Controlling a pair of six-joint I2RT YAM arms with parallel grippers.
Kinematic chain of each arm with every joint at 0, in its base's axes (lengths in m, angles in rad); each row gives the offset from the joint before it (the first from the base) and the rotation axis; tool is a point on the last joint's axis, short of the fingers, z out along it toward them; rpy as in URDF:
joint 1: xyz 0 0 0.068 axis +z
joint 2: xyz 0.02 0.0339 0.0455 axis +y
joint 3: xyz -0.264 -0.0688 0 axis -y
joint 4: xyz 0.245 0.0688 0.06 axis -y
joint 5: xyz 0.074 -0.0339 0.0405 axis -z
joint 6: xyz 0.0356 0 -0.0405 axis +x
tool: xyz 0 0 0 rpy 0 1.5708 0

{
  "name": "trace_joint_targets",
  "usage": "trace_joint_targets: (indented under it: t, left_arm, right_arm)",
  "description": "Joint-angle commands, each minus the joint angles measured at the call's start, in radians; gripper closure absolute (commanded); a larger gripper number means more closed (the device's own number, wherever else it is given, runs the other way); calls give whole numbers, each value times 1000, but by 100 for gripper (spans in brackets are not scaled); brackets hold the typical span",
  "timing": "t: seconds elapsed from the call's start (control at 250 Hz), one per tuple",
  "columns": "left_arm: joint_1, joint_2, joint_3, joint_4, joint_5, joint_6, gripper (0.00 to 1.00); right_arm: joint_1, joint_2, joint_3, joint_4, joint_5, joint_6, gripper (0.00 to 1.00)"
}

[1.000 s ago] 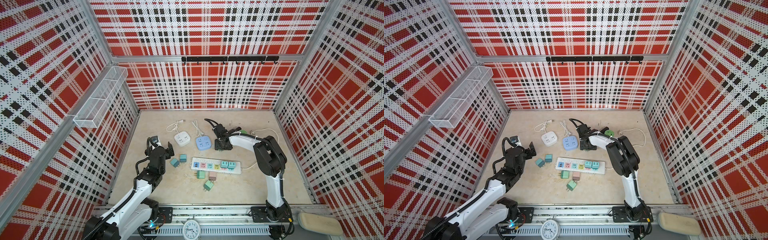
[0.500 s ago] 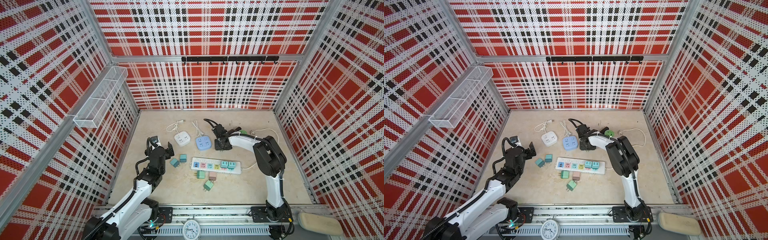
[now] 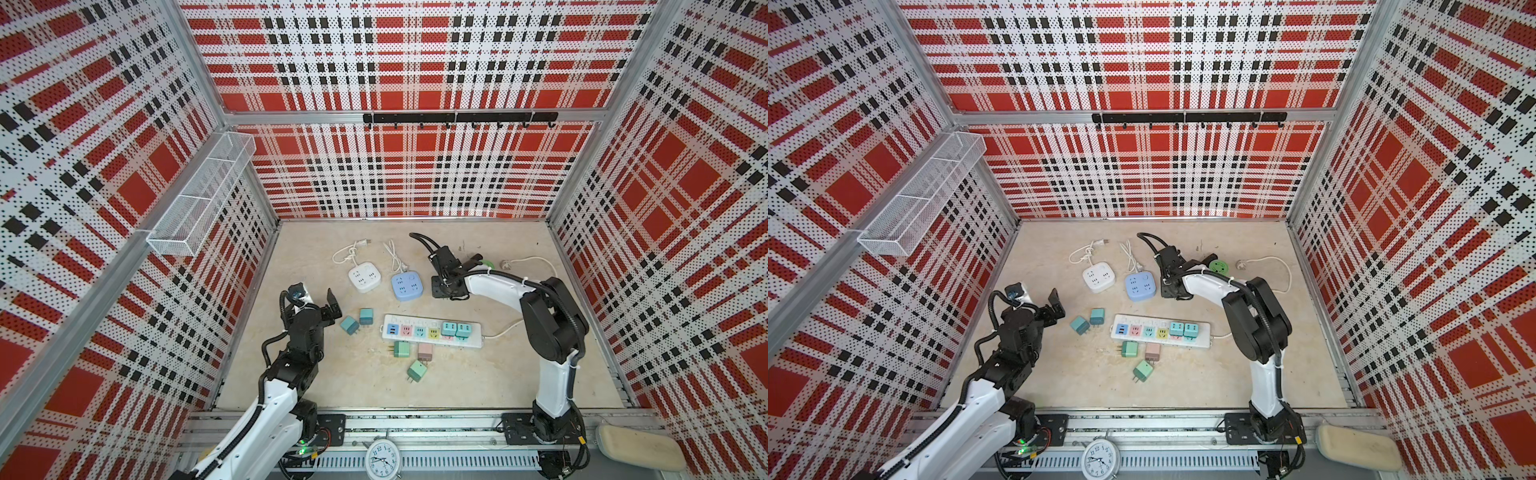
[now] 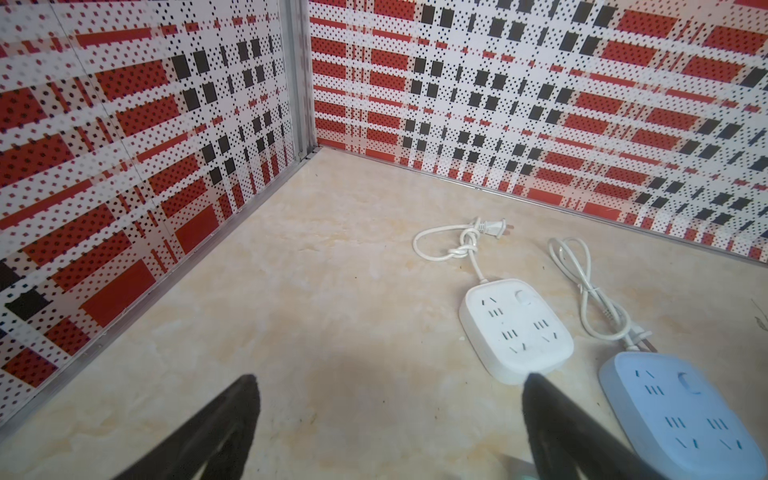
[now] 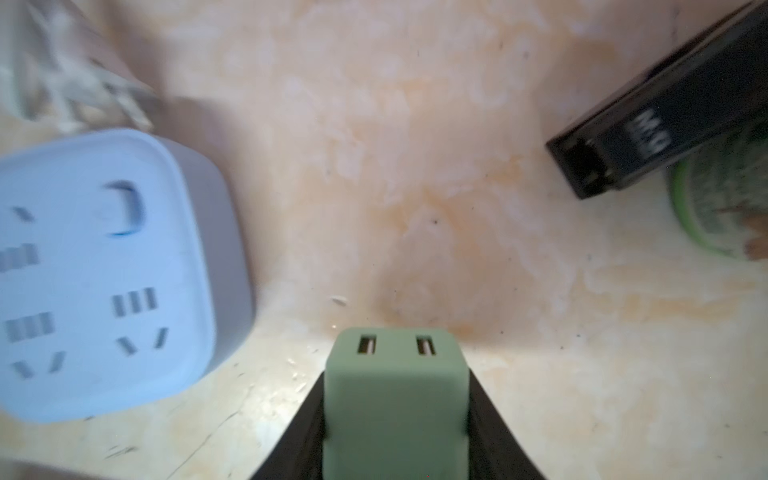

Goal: Insert the plug
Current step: 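Lift the green adapter with the right gripper and carry it toward the strip, then carry the green adapter toward the left gripper while the left gripper reaches toward it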

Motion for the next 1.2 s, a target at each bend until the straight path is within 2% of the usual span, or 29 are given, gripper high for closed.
trace_joint_targets:
  t: [0.0, 0.384, 0.548, 0.68, 0.772, 0.848, 0.956, 1.073, 1.197]
  left_arm:
    - [8, -13, -11, 24, 22, -20, 1]
    - [21, -10, -13, 31, 47, -19, 0]
    - [28, -20, -19, 39, 82, -13, 2]
    - [30, -10, -16, 46, 97, -9, 2]
    - [30, -6, -24, 78, 135, -4, 0]
    - [29, 12, -22, 98, 189, 20, 1]
    - [24, 48, 16, 91, 288, 14, 10]
    - [-8, 77, 123, -12, 349, 25, 17]
    - [-151, 99, 244, -123, 362, 59, 19]
  right_arm:
    - [8, -132, -41, 152, 31, -76, 79]
    - [8, -569, -494, 671, 29, -359, 87]
    - [8, -696, -663, 834, -33, -457, 90]
    - [8, -779, -796, 940, -146, -517, 93]
    - [7, -836, -874, 1015, -170, -568, 94]
    - [8, -878, -912, 1059, -143, -582, 95]
    - [8, -909, -940, 1086, -147, -583, 99]
    - [8, -897, -950, 1108, -226, -606, 100]
    - [8, -868, -951, 1138, -296, -603, 100]
